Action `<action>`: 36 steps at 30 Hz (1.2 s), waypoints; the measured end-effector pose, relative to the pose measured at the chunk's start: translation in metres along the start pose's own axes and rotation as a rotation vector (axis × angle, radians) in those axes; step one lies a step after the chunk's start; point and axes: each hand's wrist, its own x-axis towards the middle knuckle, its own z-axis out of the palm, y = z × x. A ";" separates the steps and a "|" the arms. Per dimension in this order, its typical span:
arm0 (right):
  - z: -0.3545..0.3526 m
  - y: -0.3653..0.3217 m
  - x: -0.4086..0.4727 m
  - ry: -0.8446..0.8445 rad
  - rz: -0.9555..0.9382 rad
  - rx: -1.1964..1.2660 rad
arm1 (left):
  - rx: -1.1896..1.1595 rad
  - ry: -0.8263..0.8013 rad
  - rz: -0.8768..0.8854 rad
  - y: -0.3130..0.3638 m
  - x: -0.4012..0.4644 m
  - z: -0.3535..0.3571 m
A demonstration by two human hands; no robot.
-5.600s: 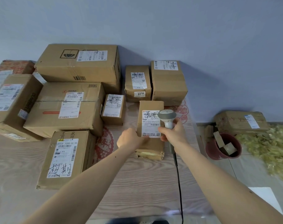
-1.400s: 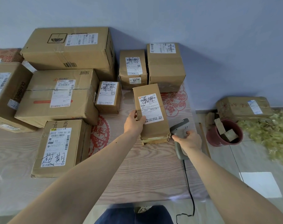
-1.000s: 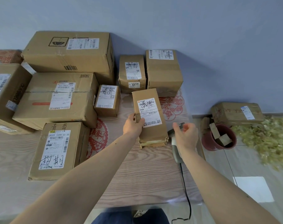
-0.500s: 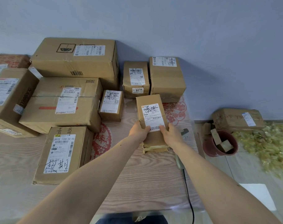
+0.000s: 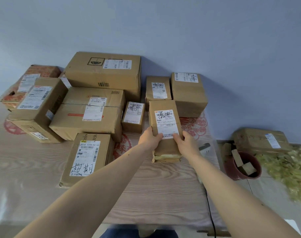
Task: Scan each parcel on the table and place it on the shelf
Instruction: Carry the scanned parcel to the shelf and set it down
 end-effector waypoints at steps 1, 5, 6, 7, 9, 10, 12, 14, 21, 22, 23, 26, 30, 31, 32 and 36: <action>0.000 -0.004 -0.003 0.001 -0.015 0.006 | -0.002 0.012 0.012 0.002 -0.004 -0.005; -0.002 -0.021 -0.016 0.016 -0.073 0.018 | -0.052 0.064 0.077 0.008 -0.020 -0.023; -0.004 -0.025 -0.020 0.021 -0.089 0.027 | -0.058 0.082 0.090 0.010 -0.025 -0.027; -0.005 -0.030 -0.024 0.025 -0.105 0.036 | -0.064 0.101 0.099 0.012 -0.030 -0.030; -0.007 -0.040 -0.030 0.029 -0.142 0.061 | -0.071 0.139 0.127 0.017 -0.041 -0.038; -0.006 -0.044 -0.034 0.032 -0.165 0.068 | -0.075 0.159 0.141 0.019 -0.047 -0.043; -0.007 -0.056 -0.042 0.035 -0.208 0.054 | -0.087 0.204 0.158 0.021 -0.060 -0.052; -0.006 -0.066 -0.051 0.035 -0.239 0.054 | -0.095 0.259 0.166 0.023 -0.077 -0.061; 0.012 -0.112 -0.091 -0.056 -0.387 0.102 | -0.223 0.441 0.174 0.015 -0.137 -0.103; 0.018 -0.121 -0.098 -0.069 -0.411 0.111 | -0.247 0.467 0.170 0.012 -0.147 -0.112; 0.025 -0.128 -0.103 -0.084 -0.442 0.113 | -0.263 0.495 0.164 0.009 -0.157 -0.121; 0.047 -0.157 -0.128 -0.133 -0.535 0.127 | -0.286 0.588 0.173 -0.005 -0.186 -0.152; 0.077 -0.194 -0.172 -0.238 -0.626 0.161 | -0.381 0.691 0.164 -0.031 -0.230 -0.193; 0.087 -0.202 -0.183 -0.267 -0.657 0.161 | -0.398 0.721 0.158 -0.038 -0.241 -0.203; 0.097 -0.211 -0.194 -0.297 -0.674 0.153 | -0.404 0.751 0.154 -0.046 -0.253 -0.214; 0.142 -0.241 -0.241 -0.382 -0.755 0.172 | -0.402 0.872 0.133 -0.081 -0.302 -0.255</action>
